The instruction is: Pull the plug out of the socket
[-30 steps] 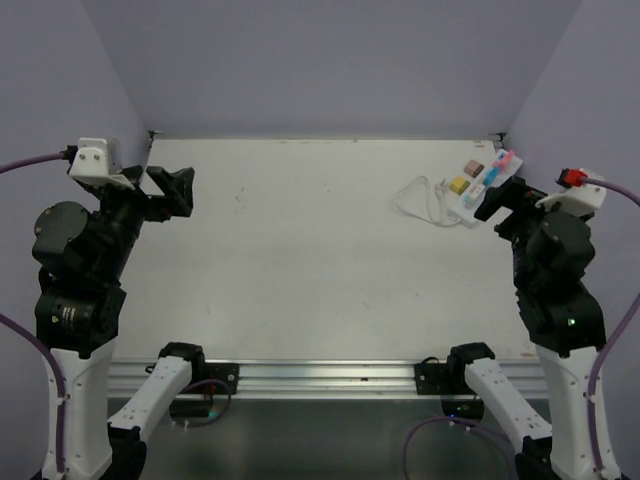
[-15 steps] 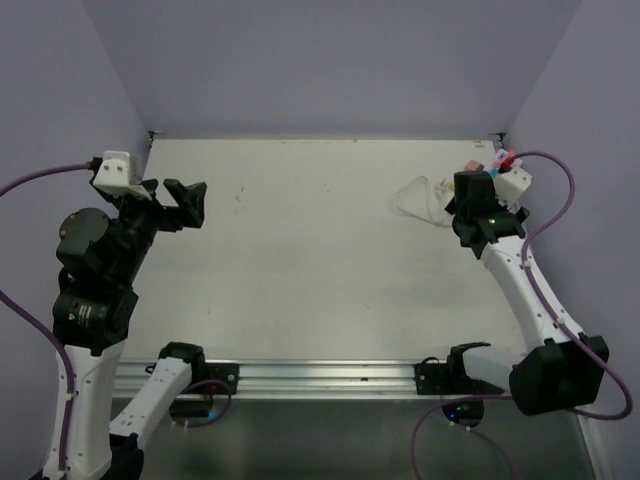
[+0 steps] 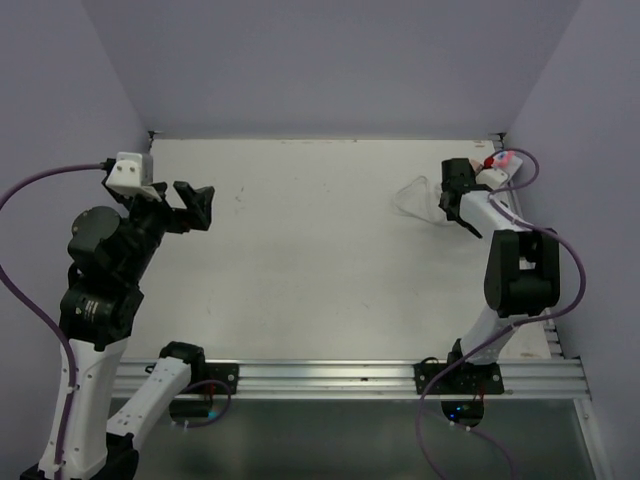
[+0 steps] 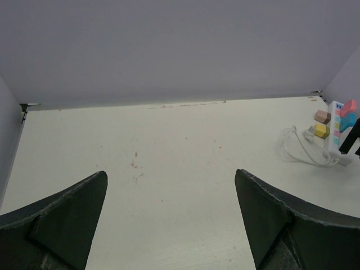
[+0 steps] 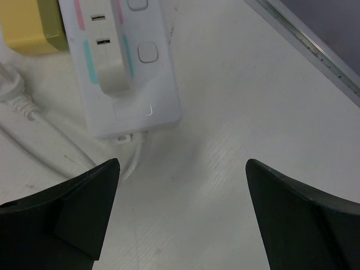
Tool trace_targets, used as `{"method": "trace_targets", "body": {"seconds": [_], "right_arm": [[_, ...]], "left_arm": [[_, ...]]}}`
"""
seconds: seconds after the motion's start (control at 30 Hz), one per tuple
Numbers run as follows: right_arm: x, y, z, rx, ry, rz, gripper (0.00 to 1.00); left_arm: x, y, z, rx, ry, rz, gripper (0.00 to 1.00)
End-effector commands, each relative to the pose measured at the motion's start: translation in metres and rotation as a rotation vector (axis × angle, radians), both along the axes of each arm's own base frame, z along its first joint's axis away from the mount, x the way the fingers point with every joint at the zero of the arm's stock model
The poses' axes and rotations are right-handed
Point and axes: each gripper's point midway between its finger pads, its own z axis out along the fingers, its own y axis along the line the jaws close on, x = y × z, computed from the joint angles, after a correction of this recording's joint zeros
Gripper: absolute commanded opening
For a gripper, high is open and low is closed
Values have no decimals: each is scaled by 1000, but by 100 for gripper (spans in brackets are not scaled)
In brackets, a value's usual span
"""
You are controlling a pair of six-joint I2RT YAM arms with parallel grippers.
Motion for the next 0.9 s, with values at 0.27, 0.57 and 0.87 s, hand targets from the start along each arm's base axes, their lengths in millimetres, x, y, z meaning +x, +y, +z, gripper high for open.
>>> {"method": "trace_targets", "body": {"seconds": [0.27, 0.57, 0.87], "right_arm": [[64, -4, 3, 40, -111, 17, 99], [67, -15, -21, 88, -50, -13, 99], [69, -19, -41, 133, -2, 0, 99]], "left_arm": [[17, -1, -3, 22, -11, 17, 100], [22, -6, -5, 23, -3, 4, 100], [24, -8, -7, 23, 0, -2, 100]]}}
